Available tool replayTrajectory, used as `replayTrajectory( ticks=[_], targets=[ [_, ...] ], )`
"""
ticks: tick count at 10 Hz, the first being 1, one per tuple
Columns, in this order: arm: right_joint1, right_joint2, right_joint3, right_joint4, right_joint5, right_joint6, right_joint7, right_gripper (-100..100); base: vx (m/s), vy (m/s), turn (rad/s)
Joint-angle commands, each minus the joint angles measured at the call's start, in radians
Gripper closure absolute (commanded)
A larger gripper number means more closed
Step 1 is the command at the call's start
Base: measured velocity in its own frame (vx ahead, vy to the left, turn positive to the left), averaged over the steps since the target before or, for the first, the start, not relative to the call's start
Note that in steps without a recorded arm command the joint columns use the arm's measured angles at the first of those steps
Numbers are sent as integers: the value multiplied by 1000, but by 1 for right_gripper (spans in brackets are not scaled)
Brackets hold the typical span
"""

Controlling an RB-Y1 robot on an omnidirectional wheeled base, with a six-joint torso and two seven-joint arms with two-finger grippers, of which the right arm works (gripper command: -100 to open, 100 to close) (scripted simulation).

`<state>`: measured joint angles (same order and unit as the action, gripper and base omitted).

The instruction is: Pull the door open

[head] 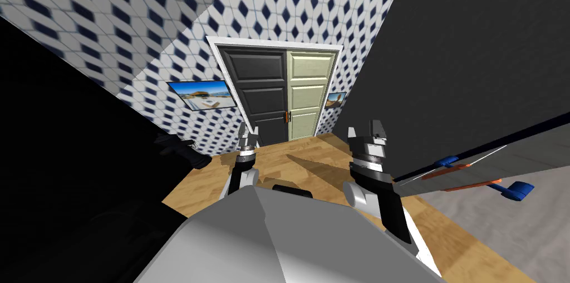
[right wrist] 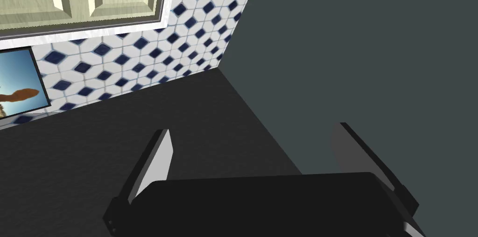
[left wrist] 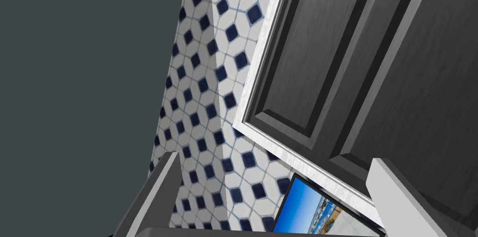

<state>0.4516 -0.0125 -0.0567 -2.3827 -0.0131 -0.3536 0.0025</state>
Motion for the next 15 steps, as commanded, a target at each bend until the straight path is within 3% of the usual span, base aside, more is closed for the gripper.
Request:
replayTrajectory(
  ticks=[1,15],
  targets=[
    [-9,-10,-2,37,9,-11,29,-100,178,20,34],
    [-80,-60,-19,331,85,-95,259,-100,101,18,27]
  ],
)
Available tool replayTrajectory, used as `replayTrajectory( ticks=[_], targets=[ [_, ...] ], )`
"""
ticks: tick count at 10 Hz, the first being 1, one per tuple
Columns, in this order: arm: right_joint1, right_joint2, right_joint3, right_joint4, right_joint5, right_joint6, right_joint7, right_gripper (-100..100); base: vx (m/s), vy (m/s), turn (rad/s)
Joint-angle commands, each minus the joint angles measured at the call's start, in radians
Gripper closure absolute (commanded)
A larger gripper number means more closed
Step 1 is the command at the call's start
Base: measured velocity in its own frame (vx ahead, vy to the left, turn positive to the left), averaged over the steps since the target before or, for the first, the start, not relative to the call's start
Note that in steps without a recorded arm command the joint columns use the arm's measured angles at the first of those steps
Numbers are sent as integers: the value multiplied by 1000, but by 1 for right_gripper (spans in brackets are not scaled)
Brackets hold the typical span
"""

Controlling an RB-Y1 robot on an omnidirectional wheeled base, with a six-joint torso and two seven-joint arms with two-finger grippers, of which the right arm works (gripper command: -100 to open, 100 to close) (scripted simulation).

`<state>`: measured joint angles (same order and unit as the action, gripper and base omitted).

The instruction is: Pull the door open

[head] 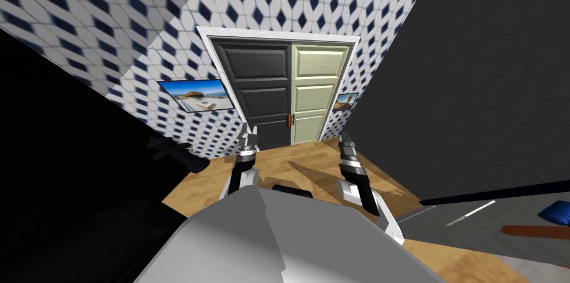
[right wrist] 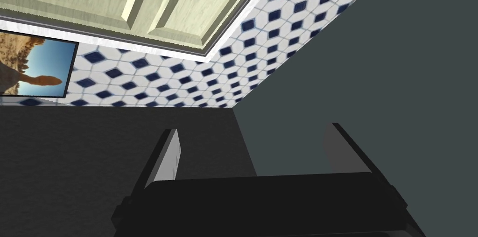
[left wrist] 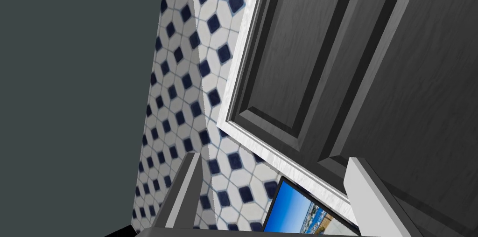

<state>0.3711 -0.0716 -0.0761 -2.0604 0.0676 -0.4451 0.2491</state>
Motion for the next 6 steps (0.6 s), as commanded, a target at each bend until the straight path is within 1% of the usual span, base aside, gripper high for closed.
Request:
replayTrajectory(
  ticks=[1,6],
  targets=[
    [-4,-3,0,30,9,-10,29,-100,100,13,23],
    [-32,-14,-6,142,38,-42,117,-100,100,16,28]
  ],
)
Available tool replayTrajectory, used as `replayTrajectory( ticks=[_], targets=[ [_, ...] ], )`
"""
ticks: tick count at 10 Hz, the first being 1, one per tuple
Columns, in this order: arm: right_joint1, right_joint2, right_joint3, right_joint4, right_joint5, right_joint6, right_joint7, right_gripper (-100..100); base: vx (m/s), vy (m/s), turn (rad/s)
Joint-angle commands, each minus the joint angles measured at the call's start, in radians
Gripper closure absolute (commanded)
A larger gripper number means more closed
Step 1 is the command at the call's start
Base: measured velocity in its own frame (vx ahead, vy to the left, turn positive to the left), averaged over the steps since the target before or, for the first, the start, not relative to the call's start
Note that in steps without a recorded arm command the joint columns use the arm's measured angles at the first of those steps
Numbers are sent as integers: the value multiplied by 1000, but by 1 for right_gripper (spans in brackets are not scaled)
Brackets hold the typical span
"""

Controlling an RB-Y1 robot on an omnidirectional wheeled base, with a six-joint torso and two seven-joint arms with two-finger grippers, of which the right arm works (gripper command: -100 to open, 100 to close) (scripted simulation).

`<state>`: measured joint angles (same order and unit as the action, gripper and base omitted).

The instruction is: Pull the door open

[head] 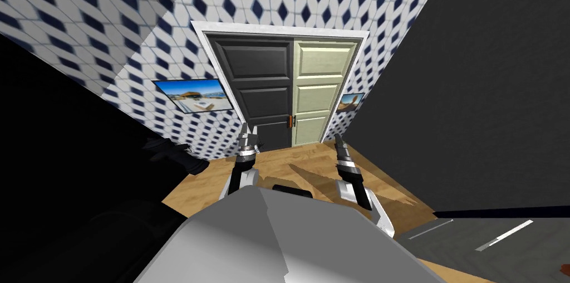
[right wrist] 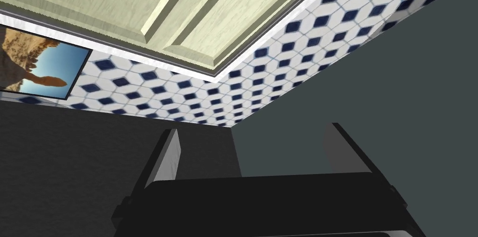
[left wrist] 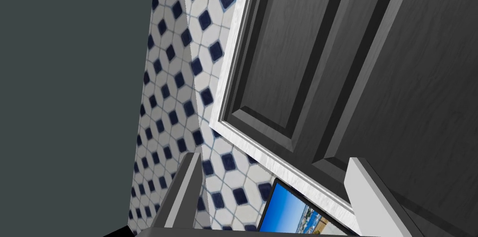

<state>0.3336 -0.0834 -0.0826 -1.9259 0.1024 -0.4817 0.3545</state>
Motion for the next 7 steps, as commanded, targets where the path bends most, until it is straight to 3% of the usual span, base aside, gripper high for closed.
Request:
replayTrajectory(
  ticks=[1,7],
  targets=[
    [0,-4,-1,31,9,-12,30,-100,93,0,33],
    [-37,-13,-9,177,47,-55,144,-100,100,21,30]
  ],
)
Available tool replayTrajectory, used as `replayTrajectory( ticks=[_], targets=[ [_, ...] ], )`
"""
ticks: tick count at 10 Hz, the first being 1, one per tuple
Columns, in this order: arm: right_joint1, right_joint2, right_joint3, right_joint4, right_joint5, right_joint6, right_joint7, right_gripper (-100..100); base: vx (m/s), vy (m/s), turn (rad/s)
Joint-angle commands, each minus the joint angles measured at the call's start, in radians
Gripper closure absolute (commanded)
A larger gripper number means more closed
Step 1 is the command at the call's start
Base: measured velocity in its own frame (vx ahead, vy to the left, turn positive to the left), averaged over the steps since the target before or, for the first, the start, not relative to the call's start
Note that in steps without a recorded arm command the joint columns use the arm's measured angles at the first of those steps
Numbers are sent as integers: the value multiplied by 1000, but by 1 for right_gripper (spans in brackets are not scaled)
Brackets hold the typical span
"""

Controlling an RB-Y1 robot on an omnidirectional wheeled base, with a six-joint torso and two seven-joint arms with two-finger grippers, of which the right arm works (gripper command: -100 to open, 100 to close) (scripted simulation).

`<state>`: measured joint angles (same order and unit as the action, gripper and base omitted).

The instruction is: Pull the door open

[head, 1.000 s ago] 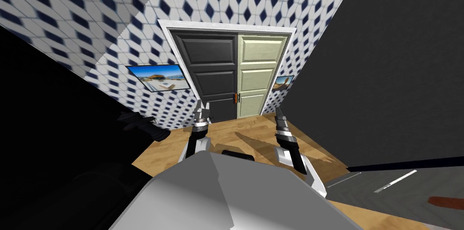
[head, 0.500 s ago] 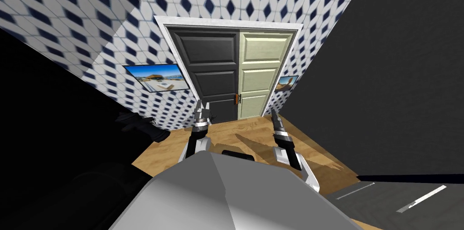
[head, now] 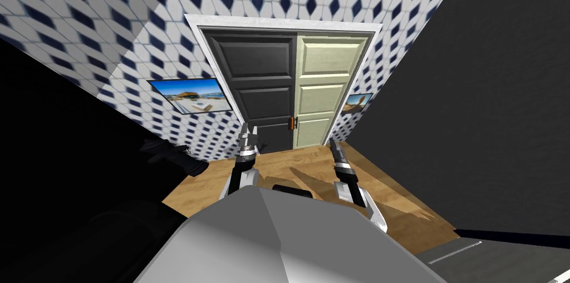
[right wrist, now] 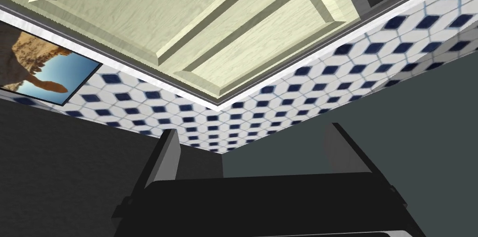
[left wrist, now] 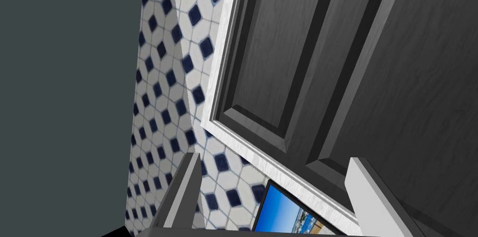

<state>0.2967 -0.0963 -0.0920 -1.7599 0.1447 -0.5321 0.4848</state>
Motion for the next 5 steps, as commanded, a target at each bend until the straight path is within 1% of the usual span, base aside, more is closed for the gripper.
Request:
replayTrajectory(
  ticks=[1,5],
  targets=[
    [-6,-1,-1,36,11,-11,34,-100,95,16,34],
    [-32,-5,-6,136,37,-41,113,-100,100,18,34]
  ],
)
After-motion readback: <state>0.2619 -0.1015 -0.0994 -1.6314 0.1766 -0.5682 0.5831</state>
